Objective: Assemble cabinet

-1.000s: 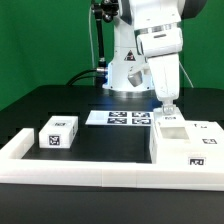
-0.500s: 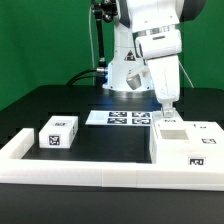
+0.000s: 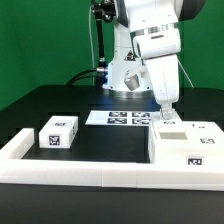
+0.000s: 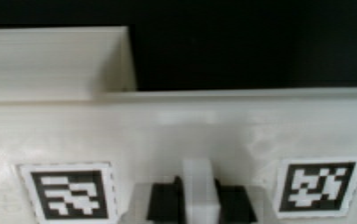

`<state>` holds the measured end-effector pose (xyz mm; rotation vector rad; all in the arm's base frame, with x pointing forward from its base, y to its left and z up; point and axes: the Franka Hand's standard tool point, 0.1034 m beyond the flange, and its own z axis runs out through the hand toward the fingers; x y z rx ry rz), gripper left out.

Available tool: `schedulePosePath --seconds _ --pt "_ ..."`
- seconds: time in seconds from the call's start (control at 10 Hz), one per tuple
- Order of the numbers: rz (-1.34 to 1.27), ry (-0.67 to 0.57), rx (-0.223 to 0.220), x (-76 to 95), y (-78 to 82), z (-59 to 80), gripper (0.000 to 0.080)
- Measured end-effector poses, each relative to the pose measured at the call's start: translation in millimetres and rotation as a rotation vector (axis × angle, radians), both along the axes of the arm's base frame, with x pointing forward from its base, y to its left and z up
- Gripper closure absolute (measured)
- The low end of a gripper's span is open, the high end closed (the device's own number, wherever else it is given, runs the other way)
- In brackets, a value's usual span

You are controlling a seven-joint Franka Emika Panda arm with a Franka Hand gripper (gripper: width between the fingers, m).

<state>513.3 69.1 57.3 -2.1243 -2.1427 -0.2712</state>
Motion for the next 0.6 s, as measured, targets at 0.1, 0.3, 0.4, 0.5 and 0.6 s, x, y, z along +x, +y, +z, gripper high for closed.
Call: schedulePosePath --seconds 0.1,0.3,0.4,0.5,0.6 --pt "-0.004 -0.006 0.011 14.2 0.8 0.5 0.0737" --pt "-0.003 -0.031 0.034 45.0 1.9 2.1 0.0737" --pt "0.017 -0.044 0.038 51.3 2.0 2.8 0.0737" --pt "0.012 -0.043 0.037 50.7 1.9 3.2 0.0737" --pt "0.012 -0.043 0.037 50.7 1.9 3.2 0.0737"
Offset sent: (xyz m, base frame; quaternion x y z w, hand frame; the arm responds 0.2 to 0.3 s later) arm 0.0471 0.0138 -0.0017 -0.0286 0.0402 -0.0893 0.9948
